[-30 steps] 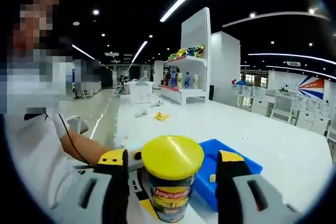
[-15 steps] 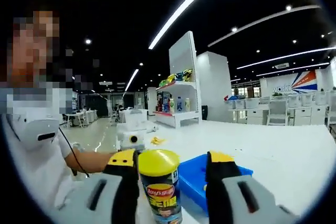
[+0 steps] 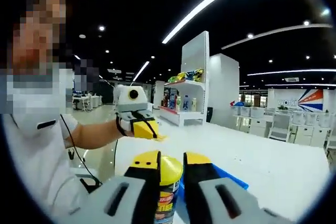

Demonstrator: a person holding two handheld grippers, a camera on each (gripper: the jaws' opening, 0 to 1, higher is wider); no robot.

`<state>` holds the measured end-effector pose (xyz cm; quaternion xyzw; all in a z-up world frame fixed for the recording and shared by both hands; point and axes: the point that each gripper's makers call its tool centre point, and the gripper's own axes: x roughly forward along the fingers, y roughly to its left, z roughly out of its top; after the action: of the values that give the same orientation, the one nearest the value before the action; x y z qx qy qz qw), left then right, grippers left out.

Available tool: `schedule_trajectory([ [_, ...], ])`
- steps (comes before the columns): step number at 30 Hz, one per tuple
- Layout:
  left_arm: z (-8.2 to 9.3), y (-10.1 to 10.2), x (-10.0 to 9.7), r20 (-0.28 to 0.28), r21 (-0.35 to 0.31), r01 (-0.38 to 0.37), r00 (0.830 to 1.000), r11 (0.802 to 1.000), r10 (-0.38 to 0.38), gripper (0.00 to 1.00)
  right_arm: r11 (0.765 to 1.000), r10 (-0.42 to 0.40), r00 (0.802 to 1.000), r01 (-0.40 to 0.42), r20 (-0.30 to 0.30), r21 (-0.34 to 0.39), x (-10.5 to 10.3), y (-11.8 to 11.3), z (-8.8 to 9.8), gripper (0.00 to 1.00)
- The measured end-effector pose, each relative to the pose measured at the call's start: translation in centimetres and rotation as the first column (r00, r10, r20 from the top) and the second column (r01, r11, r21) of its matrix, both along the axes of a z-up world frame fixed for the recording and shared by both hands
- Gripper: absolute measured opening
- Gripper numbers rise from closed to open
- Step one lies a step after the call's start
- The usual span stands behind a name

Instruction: Open the lid of the chip container on the table, take out the chips, place them into the box in front of the container, and close the lid

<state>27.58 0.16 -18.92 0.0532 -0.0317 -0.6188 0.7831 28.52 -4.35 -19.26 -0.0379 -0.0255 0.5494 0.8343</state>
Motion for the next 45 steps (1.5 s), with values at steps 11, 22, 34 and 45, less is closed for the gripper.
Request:
schedule_trajectory([
  [11, 1.0, -0.5, 0.1, -0.147, -0.041, 0.043, 0.988, 0.998, -0.048, 0.02, 1.000, 0.021, 1.000, -0.021, 0.017, 0.003, 0.1, 0.3, 0.3, 0.15],
  [22, -1.7, -0.9, 1.0, -0.227, 0.066, 0.012, 0.974, 0.998, 0.003, 0.02, 0.998, 0.055, 0.998, -0.055, -0.027, -0.020, 0.1, 1.5, -1.0, 0.04],
  [34, -3.3, -1.3, 1.3, -0.224, 0.147, -0.005, 0.974, 0.989, 0.038, 0.02, 0.997, 0.051, 0.995, -0.055, -0.087, -0.044, 1.1, 1.8, -2.7, 0.02],
  [45, -3.6, -1.3, 1.0, -0.203, 0.150, -0.003, 0.978, 0.989, 0.034, 0.02, 0.989, 0.117, 0.986, -0.127, -0.119, -0.074, 0.7, 3.0, -3.9, 0.01],
])
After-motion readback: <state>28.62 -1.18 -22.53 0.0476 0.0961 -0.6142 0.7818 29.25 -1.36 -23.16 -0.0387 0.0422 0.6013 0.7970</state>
